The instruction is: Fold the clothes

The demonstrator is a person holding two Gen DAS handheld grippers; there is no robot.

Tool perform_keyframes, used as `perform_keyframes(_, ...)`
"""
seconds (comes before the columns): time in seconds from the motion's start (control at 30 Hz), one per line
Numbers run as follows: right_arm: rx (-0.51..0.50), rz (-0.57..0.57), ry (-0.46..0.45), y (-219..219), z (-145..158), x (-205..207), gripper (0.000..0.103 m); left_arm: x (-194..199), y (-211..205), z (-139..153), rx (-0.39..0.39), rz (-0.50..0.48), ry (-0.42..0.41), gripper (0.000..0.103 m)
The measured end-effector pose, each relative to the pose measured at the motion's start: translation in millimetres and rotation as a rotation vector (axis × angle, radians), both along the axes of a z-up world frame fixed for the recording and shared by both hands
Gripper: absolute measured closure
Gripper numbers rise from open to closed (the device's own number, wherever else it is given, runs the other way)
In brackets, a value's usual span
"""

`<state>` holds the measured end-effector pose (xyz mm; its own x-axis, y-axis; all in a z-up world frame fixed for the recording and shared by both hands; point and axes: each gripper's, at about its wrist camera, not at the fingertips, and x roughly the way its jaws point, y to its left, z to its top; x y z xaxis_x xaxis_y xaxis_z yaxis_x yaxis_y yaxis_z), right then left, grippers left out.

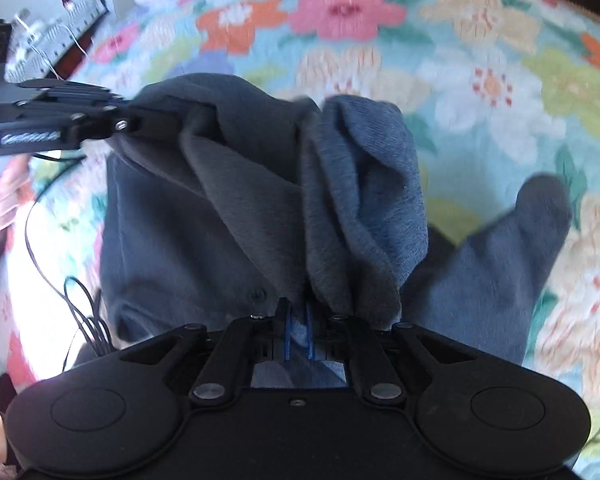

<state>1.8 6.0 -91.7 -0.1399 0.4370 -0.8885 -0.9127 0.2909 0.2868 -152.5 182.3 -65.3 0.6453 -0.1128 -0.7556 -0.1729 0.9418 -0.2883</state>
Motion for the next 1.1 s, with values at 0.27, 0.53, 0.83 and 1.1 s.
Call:
perform_keyframes(0.27, 0.189, -0.02, 0.034, -11.8, 41.3, -0.4, 0.056, -20.6, -17.2, -38.4, -0.057, -0.017, 0.108, 0.097)
perform_keyframes(0.53, 0.226, -0.277, -0.215, -27.5, 65.1, 22.0, 0.041, -23.8, -5.8, -31.1, -0.122, 0.031, 0.106, 0.097)
perform_keyframes(0.83, 0.166, -0.285, -0.04, -19.1, 2.7, 43.8, 0.058, -28.3, -10.4, 2.6, -0.068, -0.033, 0.053, 0.044)
perform_keyframes(1.1, 0.245, -0.222, -0.136, -12.6, 20.8, 25.9, 0.089, -17.9, 27.5, 14.3, -0.078, 0.063, -0.005, 0.035)
